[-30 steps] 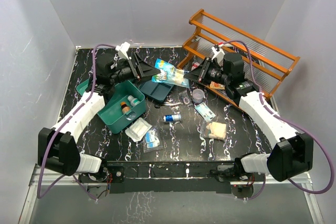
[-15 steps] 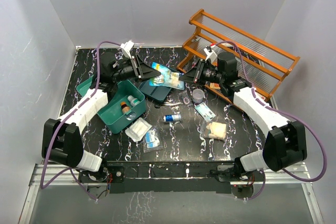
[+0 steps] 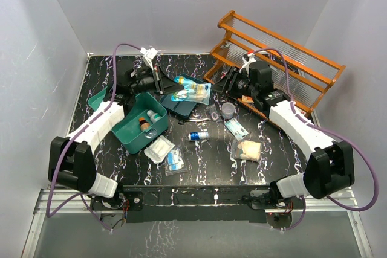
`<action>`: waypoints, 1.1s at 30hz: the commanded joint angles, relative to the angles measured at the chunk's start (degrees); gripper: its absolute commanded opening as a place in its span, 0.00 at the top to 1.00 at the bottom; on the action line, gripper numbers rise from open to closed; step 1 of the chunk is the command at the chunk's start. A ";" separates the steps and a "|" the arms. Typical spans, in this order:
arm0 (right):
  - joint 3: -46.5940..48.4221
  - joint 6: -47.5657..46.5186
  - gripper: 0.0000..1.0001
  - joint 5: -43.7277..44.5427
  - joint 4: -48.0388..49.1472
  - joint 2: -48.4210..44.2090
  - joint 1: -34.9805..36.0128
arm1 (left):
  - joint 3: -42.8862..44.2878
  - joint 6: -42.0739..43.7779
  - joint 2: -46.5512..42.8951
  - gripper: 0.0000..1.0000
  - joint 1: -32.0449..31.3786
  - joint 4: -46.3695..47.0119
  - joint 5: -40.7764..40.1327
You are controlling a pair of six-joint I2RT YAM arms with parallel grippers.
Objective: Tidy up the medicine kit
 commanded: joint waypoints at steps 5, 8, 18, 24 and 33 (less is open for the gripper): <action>9.83 -8.14 0.59 14.99 -6.77 1.88 -0.23 | 14.80 42.88 -3.91 1.00 0.35 -39.01 -1.57; 10.85 -8.98 0.58 12.78 -5.59 3.21 -0.21 | 22.32 58.49 -2.30 1.00 0.55 -58.53 -8.61; 13.92 -8.96 0.58 8.52 -7.01 7.67 -0.08 | 34.59 69.30 0.99 1.00 3.18 -84.23 -30.80; 16.56 -9.37 0.58 8.45 -8.60 10.21 0.25 | 36.71 66.55 -1.81 1.00 4.86 -84.92 -34.58; 20.47 -10.78 0.58 9.67 -11.14 14.97 2.44 | 34.54 65.14 0.81 1.00 4.92 -89.75 -36.20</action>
